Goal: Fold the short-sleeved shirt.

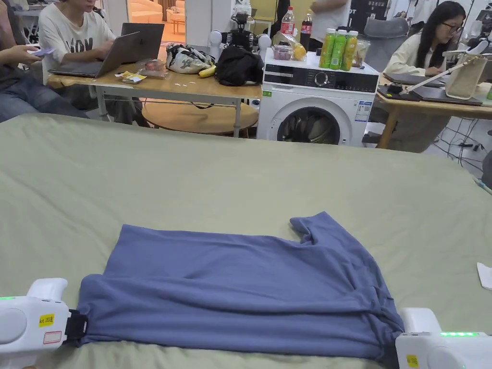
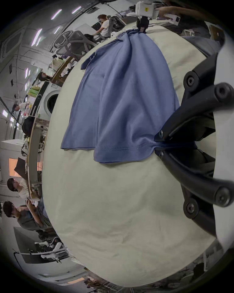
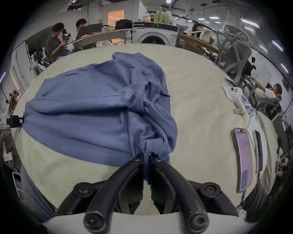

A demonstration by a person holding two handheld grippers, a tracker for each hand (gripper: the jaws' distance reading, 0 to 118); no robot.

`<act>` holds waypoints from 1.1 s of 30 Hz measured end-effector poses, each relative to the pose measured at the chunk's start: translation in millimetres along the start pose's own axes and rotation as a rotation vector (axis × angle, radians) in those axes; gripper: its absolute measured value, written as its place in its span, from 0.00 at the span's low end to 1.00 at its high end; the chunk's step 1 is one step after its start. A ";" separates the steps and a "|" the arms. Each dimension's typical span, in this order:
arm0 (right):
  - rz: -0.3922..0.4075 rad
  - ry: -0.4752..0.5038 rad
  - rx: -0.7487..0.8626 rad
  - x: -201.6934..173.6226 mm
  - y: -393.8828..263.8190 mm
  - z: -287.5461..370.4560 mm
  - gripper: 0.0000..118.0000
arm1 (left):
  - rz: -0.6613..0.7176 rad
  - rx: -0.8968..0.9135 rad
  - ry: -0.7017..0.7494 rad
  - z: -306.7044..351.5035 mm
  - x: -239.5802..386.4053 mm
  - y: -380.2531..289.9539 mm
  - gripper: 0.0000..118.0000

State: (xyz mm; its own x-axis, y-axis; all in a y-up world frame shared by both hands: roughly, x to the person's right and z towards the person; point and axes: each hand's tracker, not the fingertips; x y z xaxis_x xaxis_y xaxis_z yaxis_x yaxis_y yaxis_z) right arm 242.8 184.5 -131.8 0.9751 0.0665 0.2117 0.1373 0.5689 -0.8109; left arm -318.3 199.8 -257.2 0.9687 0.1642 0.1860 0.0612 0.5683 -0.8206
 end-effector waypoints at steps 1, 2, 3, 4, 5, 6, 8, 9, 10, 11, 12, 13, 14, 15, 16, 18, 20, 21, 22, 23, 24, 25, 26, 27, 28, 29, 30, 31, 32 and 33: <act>-0.002 -0.001 0.001 -0.2 1.0 0.8 0.03 | 0.002 -0.002 -0.001 1.2 0.0 2.5 0.00; -0.006 -0.001 0.001 0.0 2.4 3.5 0.04 | 0.004 -0.005 -0.002 3.3 0.4 5.2 0.00; -0.007 -0.003 0.000 -1.2 5.2 6.6 0.08 | 0.004 -0.005 -0.004 6.9 0.9 6.8 0.00; -0.010 -0.015 0.005 -2.8 9.0 12.3 0.20 | 0.003 -0.006 -0.002 10.6 2.7 10.6 0.05; -0.014 -0.036 0.029 -4.6 12.9 19.5 0.31 | -0.006 0.006 0.016 15.1 6.3 13.4 0.13; -0.019 -0.041 0.063 -4.8 16.8 26.8 0.41 | -0.020 0.032 0.044 20.1 10.1 16.2 0.21; -0.040 -0.042 0.135 -8.2 28.4 41.1 0.49 | -0.027 0.110 0.056 32.1 14.9 24.0 0.35; -0.047 -0.039 0.159 -10.2 33.9 46.2 0.49 | -0.020 0.141 0.051 37.8 17.6 28.2 0.35; -0.058 -0.034 0.188 -13.0 39.7 50.5 0.49 | -0.016 0.192 0.030 44.3 20.9 32.1 0.35; -0.062 -0.025 0.232 -16.6 44.8 52.7 0.49 | -0.022 0.246 0.013 50.5 23.2 34.1 0.35; -0.063 -0.025 0.264 -20.4 49.2 53.6 0.49 | -0.035 0.289 0.007 54.5 27.4 35.0 0.35; -0.068 -0.035 0.309 -26.7 53.3 53.2 0.49 | -0.062 0.340 0.011 58.1 34.1 35.7 0.35; -0.062 -0.028 0.349 -32.7 56.0 52.2 0.48 | -0.090 0.381 0.030 60.1 41.0 36.4 0.35; -0.060 -0.032 0.374 -39.1 59.0 50.9 0.47 | -0.113 0.405 0.052 59.6 45.6 36.7 0.35; -0.065 -0.037 0.397 -46.2 61.7 49.2 0.36 | -0.130 0.430 0.070 58.8 51.2 37.7 0.34; -0.067 -0.020 0.458 -60.0 66.3 45.1 0.07 | -0.141 0.463 0.077 56.5 60.8 39.9 0.18; -0.081 -0.025 0.494 -69.3 69.9 42.8 0.00 | -0.127 0.493 0.072 53.3 64.7 42.3 0.00; -0.095 -0.030 0.526 -74.4 71.1 42.6 0.00 | -0.123 0.509 0.084 52.4 68.6 43.7 0.00; -0.100 -0.018 0.550 -77.7 73.3 42.3 0.00 | -0.117 0.532 0.107 52.5 71.6 44.4 0.00; -0.103 -0.010 0.561 -80.6 75.1 42.1 0.00 | -0.118 0.538 0.096 46.4 65.4 51.3 0.00; -0.105 -0.003 0.580 -83.3 77.2 41.8 0.00 | -0.116 0.542 0.085 45.0 63.0 56.8 0.00; -0.099 0.008 0.598 -85.2 79.4 41.2 0.00 | -0.110 0.525 0.074 42.7 61.1 64.2 0.00; -0.081 0.009 0.606 -87.0 83.5 39.0 0.00 | -0.108 0.514 0.074 39.3 58.6 71.6 0.00; -0.058 -0.004 0.604 -89.6 87.3 37.5 0.00 | -0.106 0.504 0.073 36.9 53.9 77.7 0.00; -0.046 -0.016 0.605 -91.6 91.1 35.1 0.00 | -0.094 0.455 0.065 31.2 48.0 89.1 0.00; -0.040 -0.012 0.602 -91.8 94.9 32.8 0.00 | -0.077 0.417 0.059 25.1 41.3 101.1 0.00; -0.037 -0.006 0.595 -92.4 99.1 30.9 0.00 | -0.054 0.390 0.049 19.1 34.4 112.4 0.00; -0.042 0.002 0.578 -92.4 104.2 27.5 0.00 | -0.028 0.339 0.030 10.2 26.4 126.7 0.00; -0.049 0.008 0.567 -91.9 108.2 23.9 0.00 | -0.007 0.312 0.010 1.3 17.7 140.1 0.00; -0.052 0.015 0.558 -91.3 111.8 20.2 0.00 | 0.012 0.275 0.004 -8.7 10.0 154.4 0.00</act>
State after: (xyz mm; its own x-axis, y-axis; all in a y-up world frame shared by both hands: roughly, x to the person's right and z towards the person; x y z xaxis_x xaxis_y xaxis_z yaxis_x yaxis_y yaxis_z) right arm 165.6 258.6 -230.8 0.9724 0.0172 0.2325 0.0763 0.9189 -0.3871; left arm -297.1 282.2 -386.7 0.9700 0.1694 0.1741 -0.0177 0.7641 -0.6449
